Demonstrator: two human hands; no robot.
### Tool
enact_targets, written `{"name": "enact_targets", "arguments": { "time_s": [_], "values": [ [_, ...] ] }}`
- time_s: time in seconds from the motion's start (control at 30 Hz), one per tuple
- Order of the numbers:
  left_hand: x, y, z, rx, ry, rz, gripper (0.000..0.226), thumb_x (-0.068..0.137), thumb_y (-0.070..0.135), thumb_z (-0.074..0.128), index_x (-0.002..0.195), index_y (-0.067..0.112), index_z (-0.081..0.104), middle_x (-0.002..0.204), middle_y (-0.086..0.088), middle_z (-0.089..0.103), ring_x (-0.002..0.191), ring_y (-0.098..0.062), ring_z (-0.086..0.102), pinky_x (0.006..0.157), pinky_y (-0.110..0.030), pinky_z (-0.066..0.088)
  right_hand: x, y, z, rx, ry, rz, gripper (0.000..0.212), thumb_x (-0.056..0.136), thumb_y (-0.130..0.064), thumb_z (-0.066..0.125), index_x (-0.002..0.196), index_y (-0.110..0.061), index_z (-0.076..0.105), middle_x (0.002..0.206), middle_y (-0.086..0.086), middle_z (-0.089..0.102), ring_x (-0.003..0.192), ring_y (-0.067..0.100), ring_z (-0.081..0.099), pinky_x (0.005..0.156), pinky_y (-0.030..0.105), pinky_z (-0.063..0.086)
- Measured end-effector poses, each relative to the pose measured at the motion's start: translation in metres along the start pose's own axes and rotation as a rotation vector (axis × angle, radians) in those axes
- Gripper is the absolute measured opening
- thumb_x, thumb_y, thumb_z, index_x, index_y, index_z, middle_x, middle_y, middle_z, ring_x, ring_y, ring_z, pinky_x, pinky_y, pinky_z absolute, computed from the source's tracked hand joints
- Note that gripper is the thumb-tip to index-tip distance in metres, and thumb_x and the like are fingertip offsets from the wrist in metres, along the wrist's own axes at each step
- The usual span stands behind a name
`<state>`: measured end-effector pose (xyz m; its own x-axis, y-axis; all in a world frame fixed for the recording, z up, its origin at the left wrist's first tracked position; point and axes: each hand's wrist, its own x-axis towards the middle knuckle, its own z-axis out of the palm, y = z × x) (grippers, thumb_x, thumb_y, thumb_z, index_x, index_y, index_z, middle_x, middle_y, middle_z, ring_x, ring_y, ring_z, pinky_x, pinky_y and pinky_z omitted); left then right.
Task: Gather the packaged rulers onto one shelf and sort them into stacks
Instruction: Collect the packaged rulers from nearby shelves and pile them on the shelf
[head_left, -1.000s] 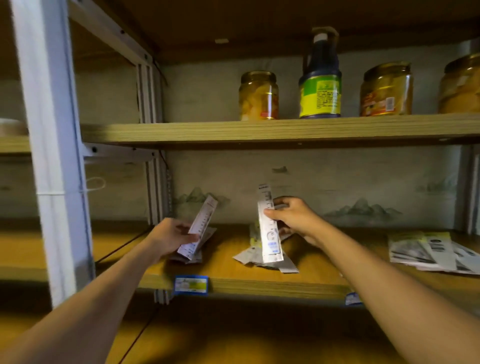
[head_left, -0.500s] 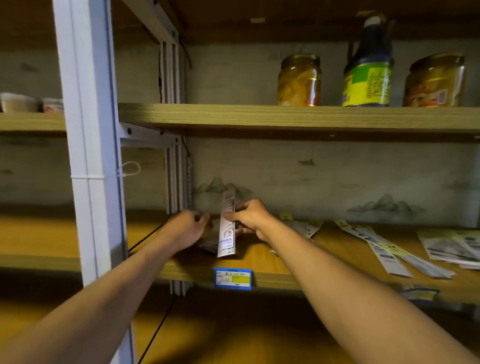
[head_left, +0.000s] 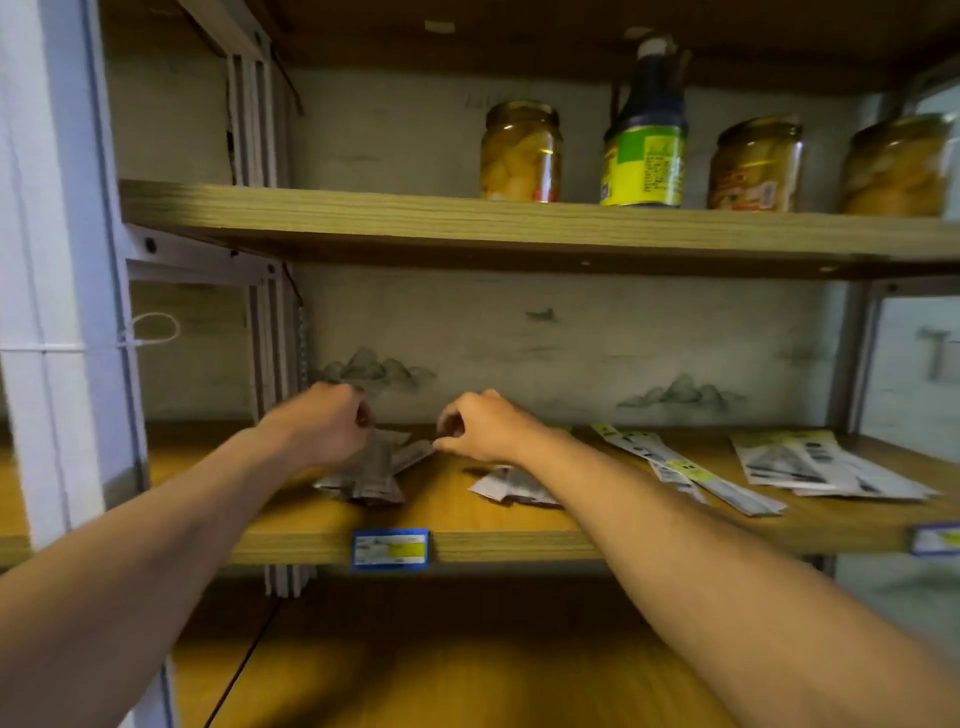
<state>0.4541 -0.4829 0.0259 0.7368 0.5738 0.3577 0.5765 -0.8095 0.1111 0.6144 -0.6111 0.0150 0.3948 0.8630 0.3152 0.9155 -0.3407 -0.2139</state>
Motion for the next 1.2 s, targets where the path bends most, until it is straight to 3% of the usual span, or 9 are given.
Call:
{"name": "enact_targets", "arguments": {
  "time_s": [0.17, 0.27, 0.4, 0.63, 0.73, 0.87, 1.07, 1.2],
  "values": [
    [0.018, 0.08, 0.015, 0.021, 0.027, 0.134, 0.022, 0.087, 0.035, 0.054, 0.104, 0.029, 0.066, 0.11, -0.002, 0.067, 0.098, -0.028, 0.064, 0.08, -0.037, 0.054, -0.038, 0.09, -0.038, -0.059, 0.034, 0.15, 0.031, 0.086, -0.039, 0.065, 0.11, -0.021, 0.069, 0.109, 0.002, 0.07, 0.099, 0.021, 0.063, 0.088, 0.038, 0.053],
    [0.027, 0.136, 0.036, 0.018, -0.003, 0.202, 0.019, 0.087, 0.035, 0.054, 0.102, 0.036, 0.066, 0.114, 0.001, 0.066, 0.104, -0.028, 0.062, 0.082, -0.036, 0.052, -0.064, 0.148, -0.052, -0.091, 0.033, 0.271, 0.03, 0.088, -0.037, 0.063, 0.113, -0.021, 0.067, 0.118, 0.008, 0.066, 0.106, 0.027, 0.062, 0.09, 0.038, 0.052],
    [0.038, 0.203, 0.07, -0.053, -0.082, 0.256, 0.025, 0.09, 0.035, 0.052, 0.11, 0.032, 0.068, 0.117, 0.002, 0.067, 0.104, -0.026, 0.062, 0.087, -0.04, 0.054, -0.092, 0.211, -0.066, -0.078, 0.019, 0.395, 0.028, 0.09, -0.029, 0.062, 0.115, -0.018, 0.067, 0.126, 0.008, 0.063, 0.111, 0.025, 0.06, 0.092, 0.034, 0.05],
    [0.044, 0.287, 0.108, -0.06, -0.114, 0.154, 0.034, 0.092, 0.042, 0.05, 0.115, 0.022, 0.065, 0.115, -0.006, 0.067, 0.103, -0.026, 0.063, 0.083, -0.037, 0.053, -0.096, 0.248, -0.064, 0.043, -0.033, 0.368, 0.053, 0.076, -0.053, 0.073, 0.111, -0.014, 0.07, 0.117, 0.005, 0.068, 0.103, 0.021, 0.063, 0.09, 0.034, 0.051],
    [0.046, 0.302, 0.114, -0.124, -0.109, 0.082, 0.036, 0.093, 0.043, 0.049, 0.109, 0.017, 0.069, 0.112, -0.009, 0.068, 0.101, -0.029, 0.063, 0.08, -0.036, 0.053, -0.091, 0.258, -0.056, 0.109, 0.009, 0.338, 0.046, 0.078, -0.045, 0.073, 0.112, -0.013, 0.07, 0.115, 0.006, 0.069, 0.103, 0.022, 0.064, 0.092, 0.036, 0.052],
    [0.048, 0.311, 0.119, -0.241, -0.1, -0.054, 0.052, 0.093, 0.057, 0.044, 0.108, 0.015, 0.071, 0.116, -0.011, 0.068, 0.107, -0.03, 0.061, 0.09, -0.038, 0.051, -0.091, 0.271, -0.043, 0.3, 0.104, 0.359, 0.05, 0.073, -0.038, 0.078, 0.118, -0.019, 0.067, 0.118, 0.003, 0.067, 0.103, 0.019, 0.063, 0.088, 0.03, 0.052],
    [0.057, 0.319, 0.126, -0.214, -0.105, -0.189, 0.07, 0.085, 0.069, 0.042, 0.109, 0.01, 0.069, 0.119, -0.015, 0.066, 0.109, -0.034, 0.061, 0.092, -0.041, 0.051, -0.089, 0.283, -0.036, 0.571, 0.259, 0.395, 0.051, 0.075, -0.033, 0.08, 0.119, -0.015, 0.064, 0.106, 0.005, 0.07, 0.098, 0.023, 0.066, 0.082, 0.034, 0.055],
    [0.065, 0.33, 0.123, -0.181, -0.202, -0.293, 0.097, 0.065, 0.09, 0.038, 0.128, 0.018, 0.058, 0.136, -0.014, 0.054, 0.122, -0.036, 0.052, 0.099, -0.047, 0.046, -0.088, 0.288, -0.036, 0.711, 0.363, 0.419, 0.048, 0.078, -0.025, 0.077, 0.122, -0.017, 0.06, 0.104, 0.006, 0.071, 0.091, 0.023, 0.068, 0.077, 0.034, 0.056]
  ]
}}
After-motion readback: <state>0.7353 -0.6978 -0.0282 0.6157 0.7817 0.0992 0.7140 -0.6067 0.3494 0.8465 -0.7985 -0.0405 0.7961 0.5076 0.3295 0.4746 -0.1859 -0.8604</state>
